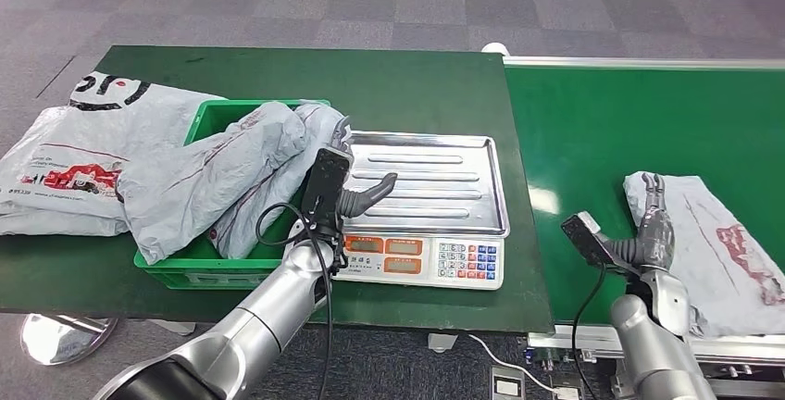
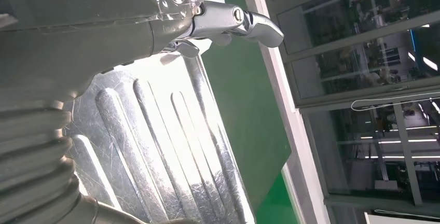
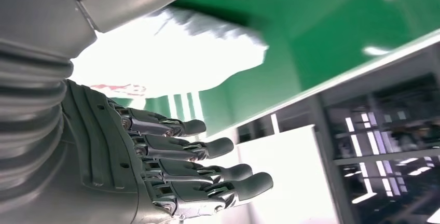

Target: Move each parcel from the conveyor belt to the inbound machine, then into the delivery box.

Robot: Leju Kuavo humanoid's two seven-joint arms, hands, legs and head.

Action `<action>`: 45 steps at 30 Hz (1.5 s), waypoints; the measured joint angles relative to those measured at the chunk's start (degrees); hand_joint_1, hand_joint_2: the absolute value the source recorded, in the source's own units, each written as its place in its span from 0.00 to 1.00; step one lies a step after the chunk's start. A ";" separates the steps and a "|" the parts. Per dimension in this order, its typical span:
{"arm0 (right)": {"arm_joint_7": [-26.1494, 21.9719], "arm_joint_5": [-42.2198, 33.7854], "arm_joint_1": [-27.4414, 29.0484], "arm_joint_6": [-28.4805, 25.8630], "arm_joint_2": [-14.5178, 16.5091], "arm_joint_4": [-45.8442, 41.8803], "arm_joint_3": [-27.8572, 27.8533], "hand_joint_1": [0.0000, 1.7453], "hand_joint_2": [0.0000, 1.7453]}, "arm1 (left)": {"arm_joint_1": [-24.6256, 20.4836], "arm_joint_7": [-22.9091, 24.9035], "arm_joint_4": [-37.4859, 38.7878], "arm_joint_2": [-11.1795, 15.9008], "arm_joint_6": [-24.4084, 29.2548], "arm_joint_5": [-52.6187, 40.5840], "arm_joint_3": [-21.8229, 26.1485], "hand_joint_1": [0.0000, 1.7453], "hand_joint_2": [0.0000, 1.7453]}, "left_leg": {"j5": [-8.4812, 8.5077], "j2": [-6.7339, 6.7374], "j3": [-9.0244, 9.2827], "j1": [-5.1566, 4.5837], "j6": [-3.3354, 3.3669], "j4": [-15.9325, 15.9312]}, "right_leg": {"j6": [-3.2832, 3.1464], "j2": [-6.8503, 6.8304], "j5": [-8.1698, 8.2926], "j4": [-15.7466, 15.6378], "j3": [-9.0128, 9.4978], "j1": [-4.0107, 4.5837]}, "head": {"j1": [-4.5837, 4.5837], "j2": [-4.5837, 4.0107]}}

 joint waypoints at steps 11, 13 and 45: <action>14.26 23.32 3.32 -0.04 1.64 -2.58 -7.99 0.00 1.00 | 1.07 -0.75 -1.01 0.83 0.63 -0.47 2.42 0.00 1.00 | 0.00 0.02 -0.01 0.01 0.00 0.00 | 0.01 0.00 -0.01 0.00 -0.01 0.01 | -0.01 0.00; 15.41 24.07 3.51 -0.04 1.73 -2.66 -7.99 0.00 1.00 | 1.15 -0.83 -1.17 0.97 0.61 -0.24 3.13 0.00 1.00 | 0.00 0.02 -0.01 0.01 0.00 0.00 | 0.01 0.01 -0.01 0.00 -0.02 0.01 | 0.00 0.00; 30.79 25.20 2.82 -0.04 -1.16 2.81 0.48 0.00 1.00 | 2.43 -3.04 -2.86 2.57 1.27 1.00 10.06 0.00 1.00 | 0.00 0.01 -0.01 0.00 0.00 0.00 | 0.01 0.00 -0.01 0.00 0.00 0.00 | 0.00 0.00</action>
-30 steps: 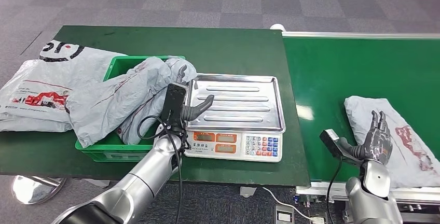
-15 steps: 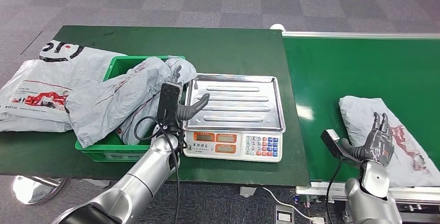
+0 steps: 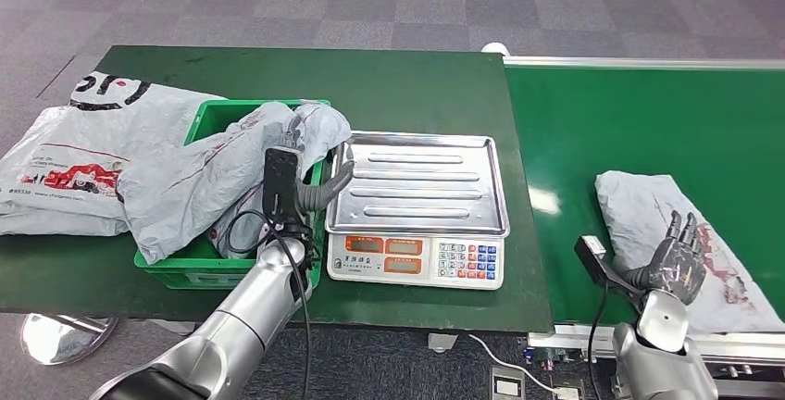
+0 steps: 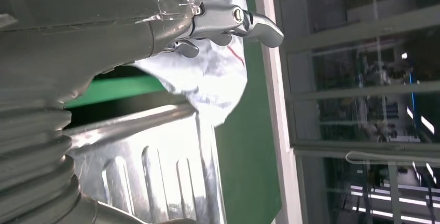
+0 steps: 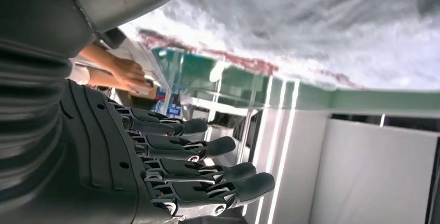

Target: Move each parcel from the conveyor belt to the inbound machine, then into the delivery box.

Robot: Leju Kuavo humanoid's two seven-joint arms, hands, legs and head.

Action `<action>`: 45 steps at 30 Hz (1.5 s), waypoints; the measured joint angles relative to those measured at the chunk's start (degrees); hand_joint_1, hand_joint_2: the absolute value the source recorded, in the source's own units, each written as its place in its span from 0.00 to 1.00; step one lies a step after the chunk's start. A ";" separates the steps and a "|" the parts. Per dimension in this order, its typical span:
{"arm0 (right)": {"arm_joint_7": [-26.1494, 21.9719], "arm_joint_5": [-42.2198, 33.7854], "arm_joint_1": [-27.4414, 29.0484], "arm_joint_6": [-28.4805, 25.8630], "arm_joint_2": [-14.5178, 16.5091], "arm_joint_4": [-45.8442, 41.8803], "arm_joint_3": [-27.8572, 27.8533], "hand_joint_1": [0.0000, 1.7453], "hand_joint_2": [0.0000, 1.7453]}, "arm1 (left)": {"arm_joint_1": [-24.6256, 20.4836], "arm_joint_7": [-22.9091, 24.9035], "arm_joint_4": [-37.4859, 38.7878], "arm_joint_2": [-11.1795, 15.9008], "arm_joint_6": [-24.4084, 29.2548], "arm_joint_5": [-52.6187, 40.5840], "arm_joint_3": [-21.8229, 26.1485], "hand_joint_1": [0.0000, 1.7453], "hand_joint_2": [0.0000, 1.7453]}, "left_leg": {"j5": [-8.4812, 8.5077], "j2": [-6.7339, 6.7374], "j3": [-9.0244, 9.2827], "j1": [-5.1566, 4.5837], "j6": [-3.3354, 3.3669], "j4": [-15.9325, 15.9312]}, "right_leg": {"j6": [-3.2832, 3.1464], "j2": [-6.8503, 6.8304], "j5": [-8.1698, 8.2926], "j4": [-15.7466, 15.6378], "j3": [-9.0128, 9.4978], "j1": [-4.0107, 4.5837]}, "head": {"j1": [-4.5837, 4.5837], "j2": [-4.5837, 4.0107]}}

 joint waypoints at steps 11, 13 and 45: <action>-2.00 -4.03 -3.89 2.27 -0.03 8.41 0.24 0.00 1.00 | 0.52 -0.19 -0.98 0.44 1.09 0.40 2.07 0.00 1.00 | 0.01 -0.02 0.00 0.00 0.00 0.00 | 0.00 -0.02 0.00 0.01 0.00 0.00 | -0.01 0.00; -1.59 -3.90 -3.87 3.81 0.14 8.48 0.24 0.00 1.00 | 0.64 -0.18 -1.14 0.57 0.93 0.53 2.54 0.00 1.00 | 0.01 -0.02 0.00 0.00 0.00 0.00 | 0.00 -0.03 0.00 0.01 0.00 0.00 | -0.01 0.00; -6.58 -8.30 -1.11 25.83 4.59 -5.34 -5.50 1.00 1.00 | 2.06 1.49 -3.08 1.38 3.02 -5.84 4.71 0.00 1.00 | 0.01 0.00 0.02 0.01 -0.01 0.00 | 0.00 -0.01 0.00 0.00 0.00 0.01 | -0.01 0.00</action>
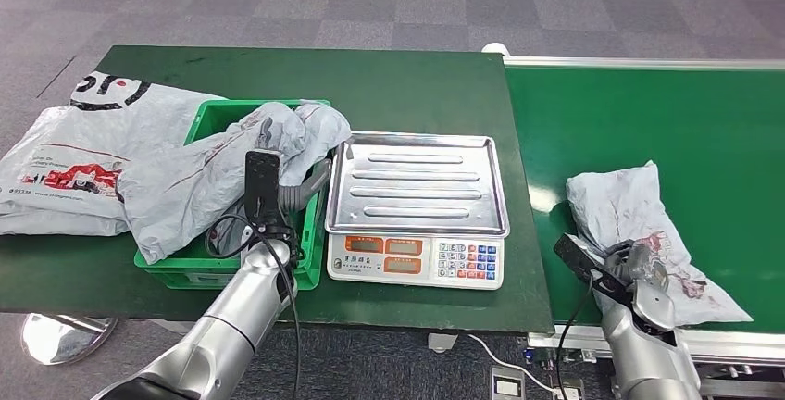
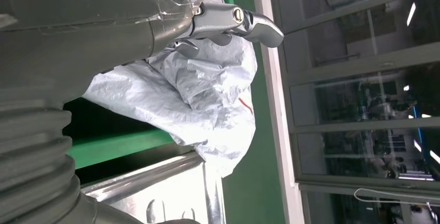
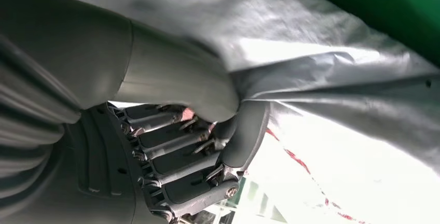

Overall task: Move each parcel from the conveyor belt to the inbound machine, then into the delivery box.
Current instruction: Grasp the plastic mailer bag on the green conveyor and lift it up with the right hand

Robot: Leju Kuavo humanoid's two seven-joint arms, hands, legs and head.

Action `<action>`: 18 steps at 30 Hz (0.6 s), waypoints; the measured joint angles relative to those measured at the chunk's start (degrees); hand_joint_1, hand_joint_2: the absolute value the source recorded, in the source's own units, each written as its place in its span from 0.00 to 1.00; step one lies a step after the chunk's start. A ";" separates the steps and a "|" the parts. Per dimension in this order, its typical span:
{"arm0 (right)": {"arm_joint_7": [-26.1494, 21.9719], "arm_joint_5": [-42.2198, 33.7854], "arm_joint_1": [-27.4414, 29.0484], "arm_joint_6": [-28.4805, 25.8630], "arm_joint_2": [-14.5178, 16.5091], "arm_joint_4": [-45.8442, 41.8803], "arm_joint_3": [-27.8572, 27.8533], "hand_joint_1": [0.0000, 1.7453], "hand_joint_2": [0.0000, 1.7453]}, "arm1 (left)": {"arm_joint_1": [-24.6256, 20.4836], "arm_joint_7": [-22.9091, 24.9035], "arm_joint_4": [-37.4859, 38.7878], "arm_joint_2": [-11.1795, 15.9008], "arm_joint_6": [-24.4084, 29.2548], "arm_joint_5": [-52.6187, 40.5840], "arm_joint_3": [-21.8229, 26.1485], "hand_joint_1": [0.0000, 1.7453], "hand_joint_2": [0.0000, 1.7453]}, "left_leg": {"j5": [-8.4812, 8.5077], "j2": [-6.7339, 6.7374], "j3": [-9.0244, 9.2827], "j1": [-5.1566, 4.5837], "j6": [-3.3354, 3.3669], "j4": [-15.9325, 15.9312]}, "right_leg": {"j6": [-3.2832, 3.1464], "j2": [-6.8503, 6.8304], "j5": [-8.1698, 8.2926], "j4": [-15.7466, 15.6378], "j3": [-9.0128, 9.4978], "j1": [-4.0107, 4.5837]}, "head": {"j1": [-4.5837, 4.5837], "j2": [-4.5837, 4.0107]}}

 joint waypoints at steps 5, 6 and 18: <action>-2.12 -1.63 0.17 -0.47 -0.01 0.04 -0.19 1.00 1.00 | 0.00 0.55 0.02 -0.05 -1.17 -0.22 0.00 0.00 1.00 | 0.00 0.00 0.00 0.00 0.00 0.00 | 0.00 0.01 0.00 0.00 -0.02 0.00 | 0.00 0.00; -2.50 -1.90 0.20 -0.50 -0.02 0.05 -0.19 1.00 1.00 | 0.00 0.55 0.02 -0.05 -1.26 -0.22 0.00 0.00 1.00 | 0.00 0.00 0.00 0.00 0.00 0.00 | 0.00 0.01 0.00 0.00 -0.02 0.00 | 0.00 0.00; -12.13 -21.91 0.10 -7.64 -5.36 2.42 5.44 1.00 1.00 | 0.05 -0.76 0.54 0.48 -2.45 -0.05 0.81 0.00 1.00 | 0.00 -0.02 -0.02 -0.02 0.00 0.00 | 0.00 -0.02 0.00 0.00 0.00 -0.02 | 0.00 0.00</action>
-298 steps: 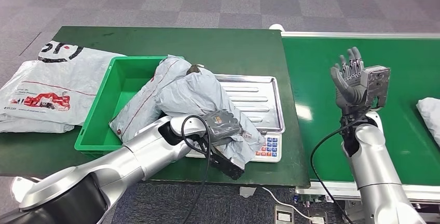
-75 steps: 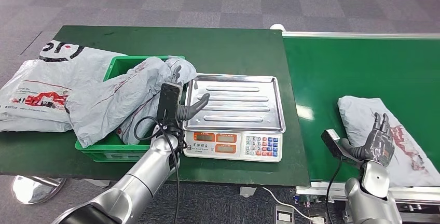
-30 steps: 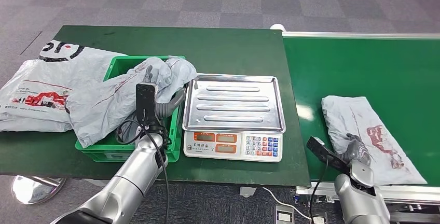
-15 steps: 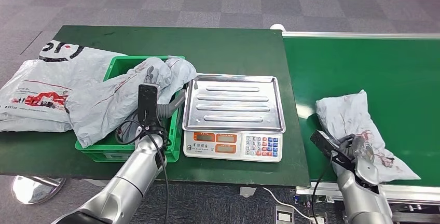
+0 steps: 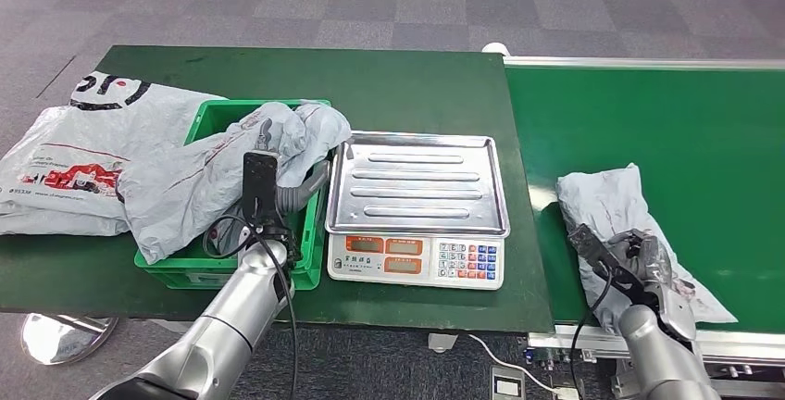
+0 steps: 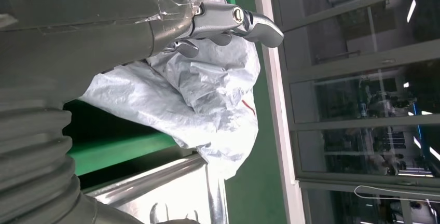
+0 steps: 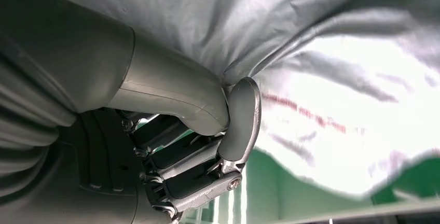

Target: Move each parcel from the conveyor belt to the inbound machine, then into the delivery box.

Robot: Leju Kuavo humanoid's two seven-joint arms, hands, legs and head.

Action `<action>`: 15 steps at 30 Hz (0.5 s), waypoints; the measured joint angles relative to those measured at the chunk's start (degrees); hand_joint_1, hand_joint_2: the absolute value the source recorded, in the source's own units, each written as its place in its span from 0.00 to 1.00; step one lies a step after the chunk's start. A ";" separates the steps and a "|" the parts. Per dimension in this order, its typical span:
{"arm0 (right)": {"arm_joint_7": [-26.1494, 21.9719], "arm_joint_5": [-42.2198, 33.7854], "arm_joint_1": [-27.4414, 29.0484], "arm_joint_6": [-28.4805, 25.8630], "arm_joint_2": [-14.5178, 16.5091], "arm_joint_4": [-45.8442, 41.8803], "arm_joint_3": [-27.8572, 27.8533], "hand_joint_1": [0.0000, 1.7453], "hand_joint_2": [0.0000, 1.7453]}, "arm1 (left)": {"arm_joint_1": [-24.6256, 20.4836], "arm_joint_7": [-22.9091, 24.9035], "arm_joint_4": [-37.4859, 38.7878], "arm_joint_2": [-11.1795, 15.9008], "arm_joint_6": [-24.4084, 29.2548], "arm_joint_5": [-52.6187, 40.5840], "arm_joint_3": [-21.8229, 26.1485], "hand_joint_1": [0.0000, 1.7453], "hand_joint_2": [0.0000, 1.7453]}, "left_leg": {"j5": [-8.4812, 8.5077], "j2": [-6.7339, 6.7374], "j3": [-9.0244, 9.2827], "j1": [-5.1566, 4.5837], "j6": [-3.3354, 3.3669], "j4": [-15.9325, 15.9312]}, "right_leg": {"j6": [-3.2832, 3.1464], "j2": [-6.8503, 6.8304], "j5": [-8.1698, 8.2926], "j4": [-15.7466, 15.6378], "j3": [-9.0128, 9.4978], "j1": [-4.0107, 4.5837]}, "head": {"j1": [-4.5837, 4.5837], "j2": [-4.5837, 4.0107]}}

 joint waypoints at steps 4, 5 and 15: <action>-0.37 -3.13 0.10 -1.01 -1.82 -0.55 3.20 1.00 1.00 | 0.06 -0.16 0.08 0.15 -0.02 0.10 0.09 0.00 1.00 | 0.00 0.00 0.00 0.00 0.00 0.00 | 0.00 0.01 0.00 0.00 0.00 0.00 | 0.00 0.00; -0.82 -4.15 0.14 -1.90 -2.13 -0.74 3.90 1.00 1.00 | 0.06 -0.20 0.11 0.15 -0.04 0.13 0.10 0.00 1.00 | 0.00 0.00 0.00 0.00 0.00 0.00 | 0.00 0.01 0.00 0.00 0.00 0.00 | 0.00 0.00; -10.11 -21.04 -6.98 -8.51 -7.02 -1.44 11.22 1.00 1.00 | -0.23 -0.62 1.19 -1.03 -0.82 0.15 0.08 0.00 1.00 | 0.04 0.05 0.00 -0.04 0.03 0.01 | 0.02 0.06 0.06 0.00 -0.03 -0.04 | 0.00 0.00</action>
